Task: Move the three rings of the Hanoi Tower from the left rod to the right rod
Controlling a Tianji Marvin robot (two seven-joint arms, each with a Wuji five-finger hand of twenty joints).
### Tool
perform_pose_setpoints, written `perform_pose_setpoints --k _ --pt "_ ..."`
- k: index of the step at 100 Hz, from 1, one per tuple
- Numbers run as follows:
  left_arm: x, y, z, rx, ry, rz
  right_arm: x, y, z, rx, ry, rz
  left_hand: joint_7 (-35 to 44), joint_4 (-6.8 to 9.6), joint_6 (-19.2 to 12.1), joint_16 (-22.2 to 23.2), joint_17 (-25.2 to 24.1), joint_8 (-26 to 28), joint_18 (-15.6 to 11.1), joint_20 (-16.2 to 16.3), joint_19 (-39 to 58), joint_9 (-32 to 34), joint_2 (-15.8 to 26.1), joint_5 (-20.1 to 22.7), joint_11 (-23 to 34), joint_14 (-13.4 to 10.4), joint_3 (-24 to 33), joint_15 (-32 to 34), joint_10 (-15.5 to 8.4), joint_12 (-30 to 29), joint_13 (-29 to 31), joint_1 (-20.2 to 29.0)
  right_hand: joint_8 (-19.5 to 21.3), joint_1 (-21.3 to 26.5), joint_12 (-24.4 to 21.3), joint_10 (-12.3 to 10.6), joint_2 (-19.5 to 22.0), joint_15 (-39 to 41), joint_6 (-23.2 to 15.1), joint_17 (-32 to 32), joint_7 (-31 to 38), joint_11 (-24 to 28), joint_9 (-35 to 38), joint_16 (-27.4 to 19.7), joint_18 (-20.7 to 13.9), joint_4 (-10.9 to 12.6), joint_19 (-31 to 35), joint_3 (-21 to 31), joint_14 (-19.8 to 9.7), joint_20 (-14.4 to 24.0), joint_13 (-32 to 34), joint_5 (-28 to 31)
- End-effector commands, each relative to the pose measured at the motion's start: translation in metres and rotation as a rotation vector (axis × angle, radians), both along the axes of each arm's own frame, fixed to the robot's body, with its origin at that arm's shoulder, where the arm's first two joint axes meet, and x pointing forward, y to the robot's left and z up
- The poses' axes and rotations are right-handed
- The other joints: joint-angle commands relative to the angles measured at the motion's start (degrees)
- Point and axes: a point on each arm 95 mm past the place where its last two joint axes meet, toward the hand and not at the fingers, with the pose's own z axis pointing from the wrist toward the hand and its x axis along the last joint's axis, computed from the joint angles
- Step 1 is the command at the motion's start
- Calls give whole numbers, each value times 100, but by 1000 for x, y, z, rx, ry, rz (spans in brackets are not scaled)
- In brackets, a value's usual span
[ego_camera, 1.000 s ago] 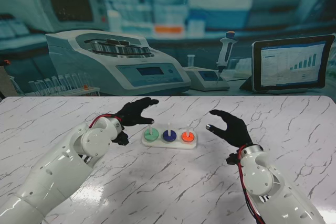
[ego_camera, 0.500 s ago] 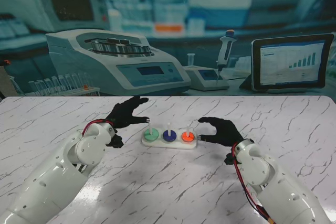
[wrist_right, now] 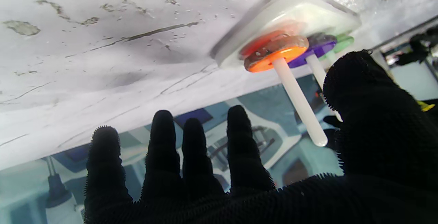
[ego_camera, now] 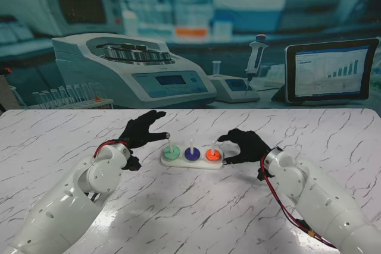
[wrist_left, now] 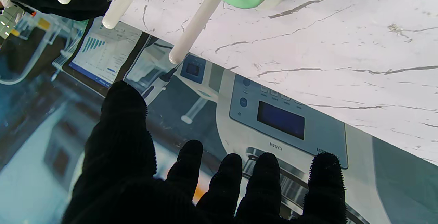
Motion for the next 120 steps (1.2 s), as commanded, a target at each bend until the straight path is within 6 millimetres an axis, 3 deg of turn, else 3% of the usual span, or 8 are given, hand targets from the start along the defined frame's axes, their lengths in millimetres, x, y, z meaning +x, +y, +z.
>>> perform_pose_setpoints --k 1,11,28,64,120 --pt "-4 -6 -2 -6 4 -20 3 2 3 -10 -10 17 18 -193 -146 25 -82 94 162 21 -127 43 191 71 -84 -71 -33 -62 -96 64 -25 -104 125 -84 329 -14 -177 561 -221 15 -79 292 -354 432 -358 -19 263 62 -173 235 -283 -186" --pt "-5 -6 -3 3 9 -13 8 4 2 -35 -24 47 17 -191 -150 32 -81 102 159 44 -119 39 190 71 -87 -63 -29 -59 -110 68 -20 -90 145 -69 676 -21 -224 1216 -306 23 -106 587 -511 924 -541 -23 574 64 -225 502 -497 -201" --pt "-7 -6 -5 16 20 -5 14 11 -2 -65 -33 93 23 -188 -148 44 -75 118 156 80 -106 53 181 86 -82 -64 -29 -53 -104 75 -12 -79 78 -37 781 -23 -265 1597 -386 -23 -311 613 -539 1203 -706 -26 750 61 -286 686 -611 -414" --pt "-8 -7 -7 17 31 0 17 24 -12 -124 -40 137 30 -180 -146 57 -73 143 159 127 -100 65 170 109 -79 -58 -24 -48 -93 82 -3 -51 -14 150 781 -25 -357 1696 -495 -28 -504 482 -551 1260 -823 -35 826 48 -323 754 -674 -561" --pt "-8 -7 -9 11 37 6 25 35 -13 -164 -34 189 33 -176 -150 63 -68 167 158 153 -111 80 179 122 -74 -58 -18 -47 -102 86 1 5 33 574 793 13 -173 1696 -699 -109 -401 300 -558 1183 -878 -16 859 -181 -303 728 -755 -273"
